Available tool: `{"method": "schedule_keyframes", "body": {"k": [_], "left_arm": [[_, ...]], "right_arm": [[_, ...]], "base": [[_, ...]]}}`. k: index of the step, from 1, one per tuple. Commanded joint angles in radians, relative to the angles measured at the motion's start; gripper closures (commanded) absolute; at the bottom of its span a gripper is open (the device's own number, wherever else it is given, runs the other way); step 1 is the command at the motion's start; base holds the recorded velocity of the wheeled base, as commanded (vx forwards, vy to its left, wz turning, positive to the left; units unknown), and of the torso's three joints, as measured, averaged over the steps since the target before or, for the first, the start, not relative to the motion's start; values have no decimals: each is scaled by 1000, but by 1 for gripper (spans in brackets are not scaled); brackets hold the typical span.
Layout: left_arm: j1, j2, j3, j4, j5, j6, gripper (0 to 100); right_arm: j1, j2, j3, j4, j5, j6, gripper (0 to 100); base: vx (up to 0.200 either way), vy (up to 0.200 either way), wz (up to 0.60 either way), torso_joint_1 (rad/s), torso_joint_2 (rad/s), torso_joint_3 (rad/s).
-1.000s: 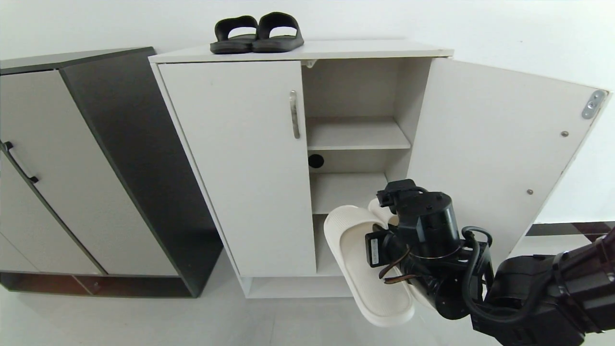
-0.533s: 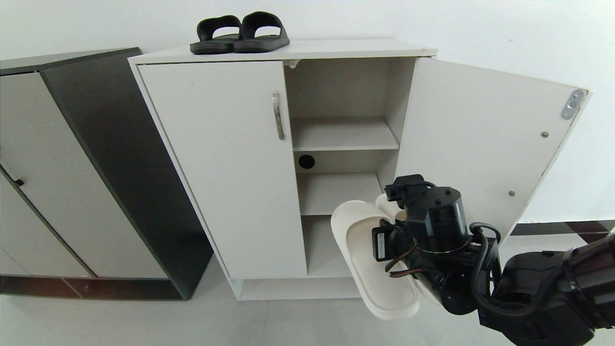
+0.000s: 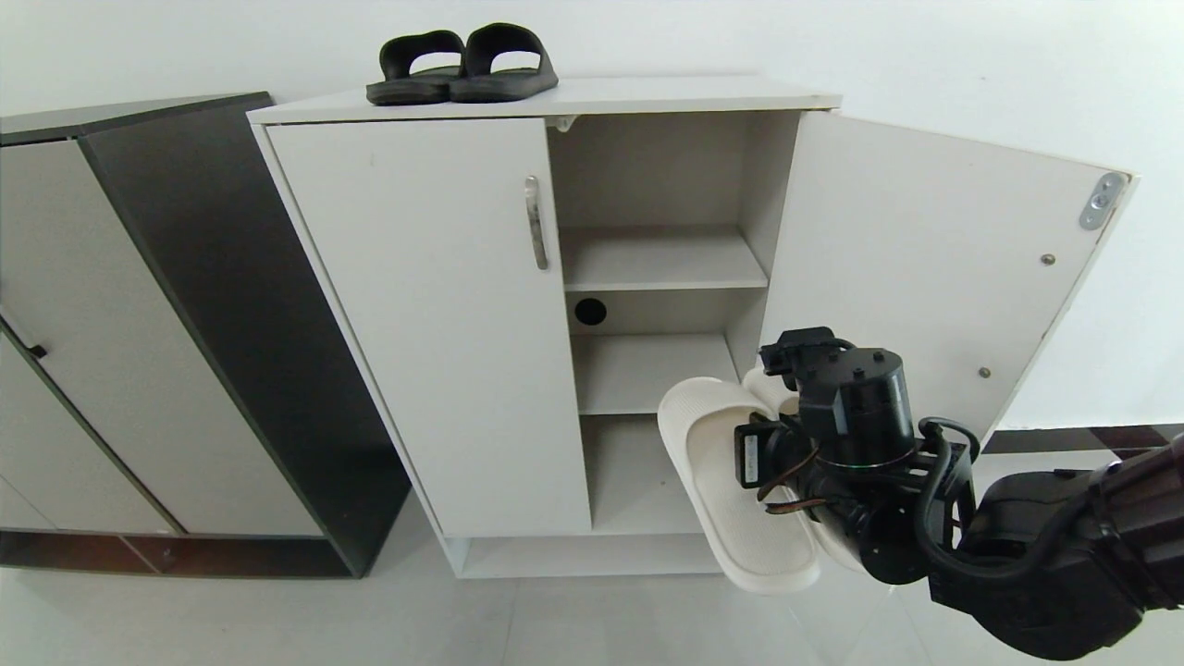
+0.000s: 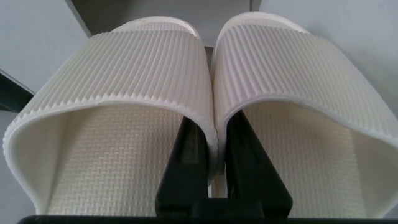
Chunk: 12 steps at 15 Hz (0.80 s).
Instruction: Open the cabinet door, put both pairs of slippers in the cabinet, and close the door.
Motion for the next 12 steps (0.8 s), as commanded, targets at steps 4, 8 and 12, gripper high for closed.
{"method": "schedule_keyframes", "body": {"k": [4, 8, 12], "left_arm": [[-1, 2, 0, 0, 0, 1, 100], [0, 2, 0, 0, 0, -1, 100], [0, 2, 0, 0, 0, -4, 100]], "right_arm": [[-19, -1, -1, 0, 1, 0, 100], [-33, -1, -1, 0, 1, -1, 100], [-62, 0, -1, 0, 4, -15, 100]], "base": [[0, 0, 0, 0, 0, 0], [0, 0, 0, 0, 0, 0], [0, 0, 0, 0, 0, 0]]}}
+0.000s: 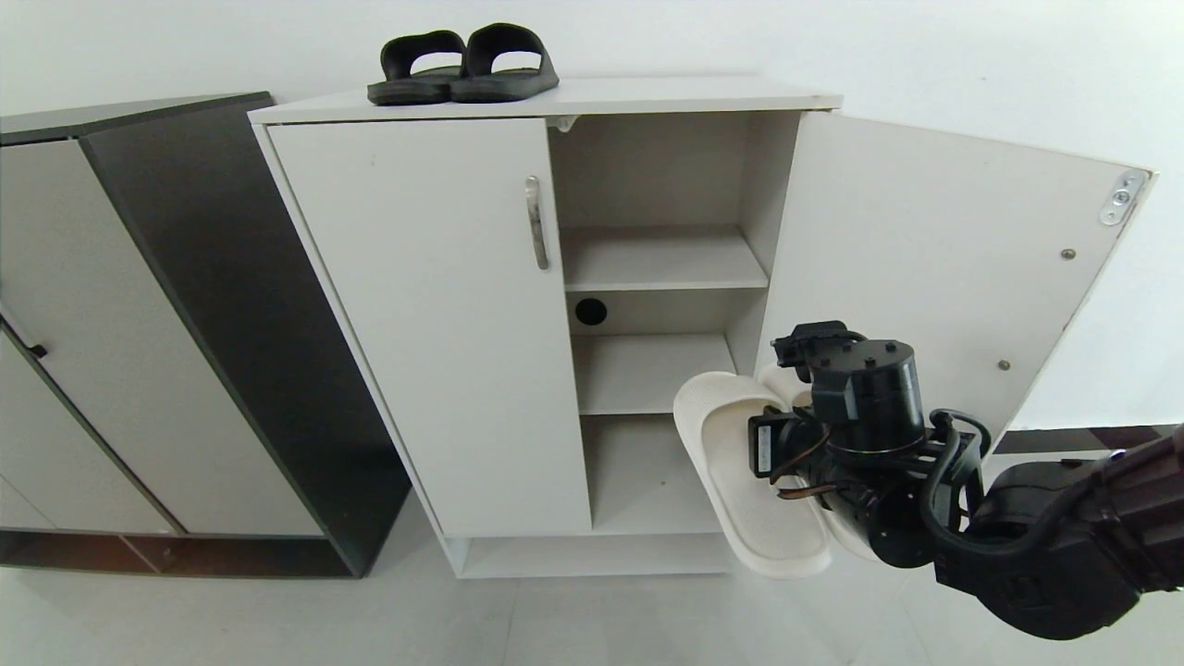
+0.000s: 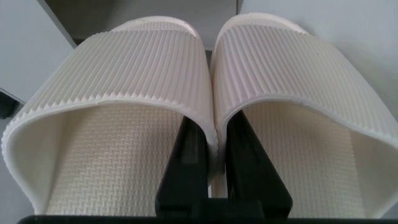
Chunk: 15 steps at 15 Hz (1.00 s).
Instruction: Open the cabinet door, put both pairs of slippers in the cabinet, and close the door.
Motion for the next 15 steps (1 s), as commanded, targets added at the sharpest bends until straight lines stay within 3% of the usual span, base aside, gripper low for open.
{"method": "schedule_keyframes", "body": {"k": [1, 10, 13, 15], "left_arm": [[0, 2, 0, 0, 0, -4, 100], [0, 2, 0, 0, 0, -16, 100], [0, 0, 0, -2, 0, -31, 100], [0, 0, 0, -2, 0, -31, 100]], "right_arm": [[-12, 0, 0, 0, 3, -1, 100], [-6, -1, 2, -2, 3, -1, 100], [69, 34, -1, -16, 44, 34, 100], [92, 135, -17, -100, 79, 65, 100]], "base": [[0, 0, 0, 0, 0, 0], [0, 0, 0, 0, 0, 0], [0, 0, 0, 0, 0, 0], [0, 0, 0, 0, 0, 0]]}}
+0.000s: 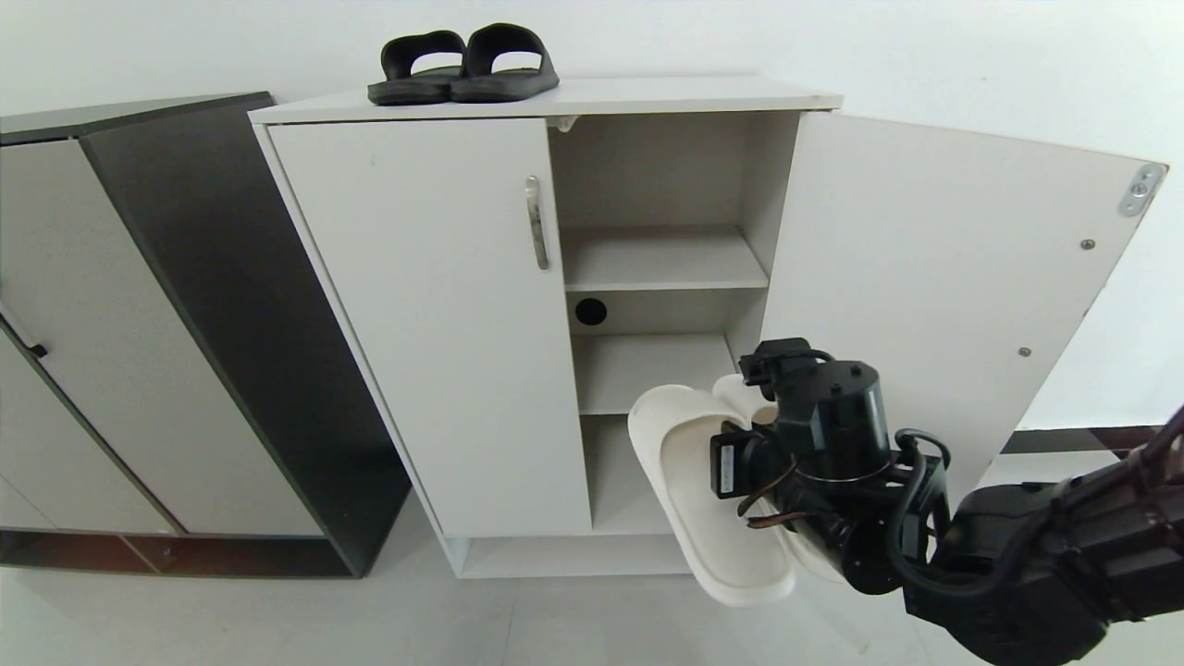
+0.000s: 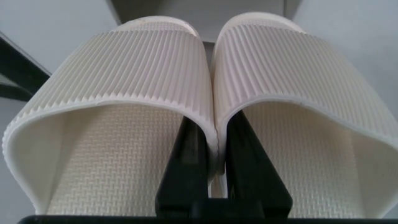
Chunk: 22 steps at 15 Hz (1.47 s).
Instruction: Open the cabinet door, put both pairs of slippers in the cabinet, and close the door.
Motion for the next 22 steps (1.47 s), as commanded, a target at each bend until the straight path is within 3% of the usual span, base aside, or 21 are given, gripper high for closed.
{"method": "schedule_keyframes", "body": {"k": [1, 4, 11, 18, 22], "left_arm": [[0, 0, 0, -1, 0, 1, 100], [-1, 0, 0, -1, 2, 1, 100], [0, 0, 0, -1, 2, 1, 100], [-1, 0, 0, -1, 2, 8, 100], [0, 2, 0, -1, 2, 8, 100]], "right_arm": [[18, 119, -28, -61, 14, 12, 100], [10, 193, -97, -72, 9, 12, 100], [8, 250, -120, -75, 3, 18, 100], [10, 271, -127, -75, -2, 19, 100], [42, 279, -137, -146, -123, -5, 100]], "base": [[0, 0, 0, 0, 0, 0], [0, 0, 0, 0, 0, 0], [0, 0, 0, 0, 0, 0], [0, 0, 0, 4, 3, -177], [0, 0, 0, 7, 1, -201]]}}
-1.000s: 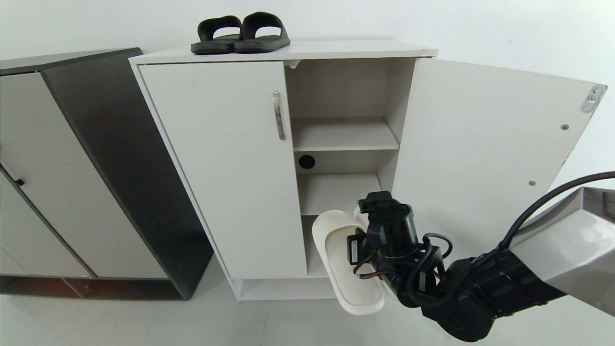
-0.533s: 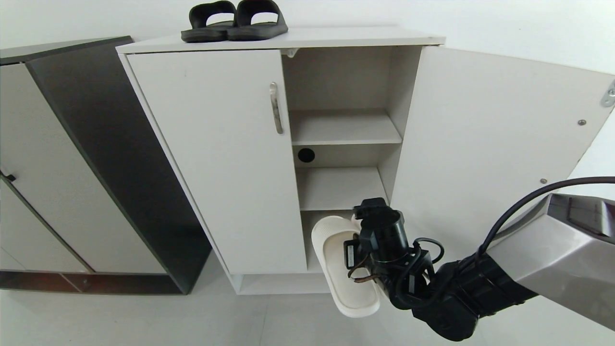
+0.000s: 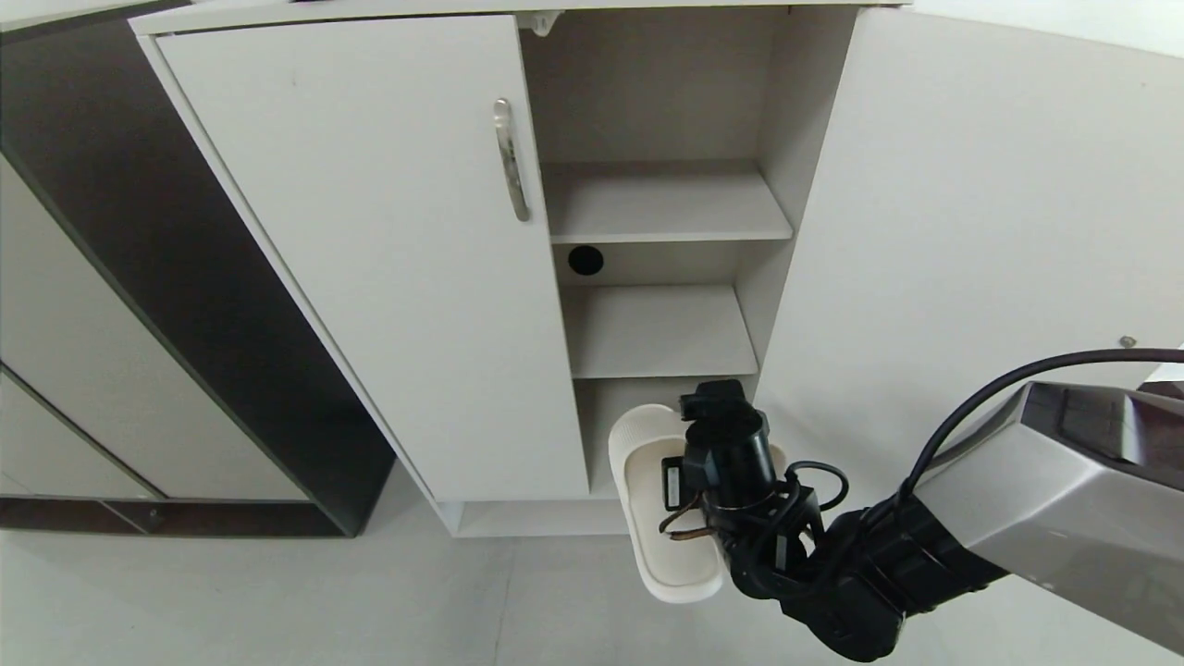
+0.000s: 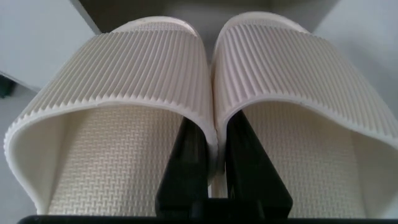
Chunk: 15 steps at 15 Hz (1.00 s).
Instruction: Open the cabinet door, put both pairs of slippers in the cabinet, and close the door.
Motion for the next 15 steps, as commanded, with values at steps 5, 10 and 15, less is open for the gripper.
{"method": "schedule_keyframes", "body": {"k": [5, 10, 15], "left_arm": [[0, 0, 0, 0, 0, -2, 100], [0, 0, 0, 0, 0, -6, 100], [0, 2, 0, 0, -2, -2, 100]], "right_arm": [[19, 92, 28, -351, -50, -157, 100], [8, 147, 26, -487, -67, -247, 100], [4, 151, 25, -487, -67, -249, 100]], "base": [[0, 0, 0, 2, 0, -141], [0, 0, 0, 0, 0, 0], [40, 0, 0, 2, 0, 0]]}}
